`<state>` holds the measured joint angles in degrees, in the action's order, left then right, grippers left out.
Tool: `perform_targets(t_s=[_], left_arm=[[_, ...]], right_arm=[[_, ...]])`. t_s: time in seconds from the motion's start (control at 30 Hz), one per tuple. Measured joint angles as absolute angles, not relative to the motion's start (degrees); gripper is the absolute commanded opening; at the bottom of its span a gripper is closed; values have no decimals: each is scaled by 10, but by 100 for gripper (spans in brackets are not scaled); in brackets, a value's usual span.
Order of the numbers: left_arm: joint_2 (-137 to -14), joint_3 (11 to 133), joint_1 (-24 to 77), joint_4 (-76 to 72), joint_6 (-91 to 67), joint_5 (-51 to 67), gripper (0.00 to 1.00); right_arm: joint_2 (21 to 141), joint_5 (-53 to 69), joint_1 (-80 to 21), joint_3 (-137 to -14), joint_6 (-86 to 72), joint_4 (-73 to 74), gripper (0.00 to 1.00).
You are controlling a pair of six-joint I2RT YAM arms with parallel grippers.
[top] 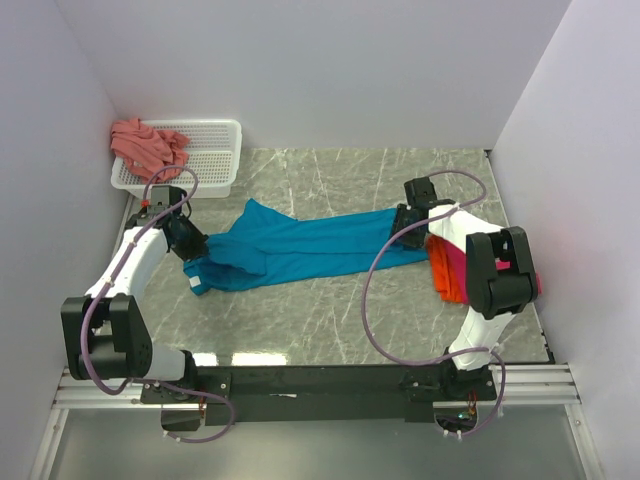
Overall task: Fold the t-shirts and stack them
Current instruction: Flatten the tshirt out
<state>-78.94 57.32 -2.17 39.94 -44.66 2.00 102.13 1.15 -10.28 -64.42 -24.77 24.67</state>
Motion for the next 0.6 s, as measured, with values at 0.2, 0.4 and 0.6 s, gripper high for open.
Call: perform_targets(t_s=[0.2, 0.4, 0.6], left_arm=[[-789, 573, -22, 399, -447, 16, 1], [-789, 573, -22, 399, -446, 12, 1], [-777, 573, -22, 397, -446, 12, 1]], right_arm=[[1021, 17, -112, -644, -253, 246, 37], [1021, 19, -115, -644, -257, 245, 21], [1024, 19, -115, -644, -261, 236, 0]])
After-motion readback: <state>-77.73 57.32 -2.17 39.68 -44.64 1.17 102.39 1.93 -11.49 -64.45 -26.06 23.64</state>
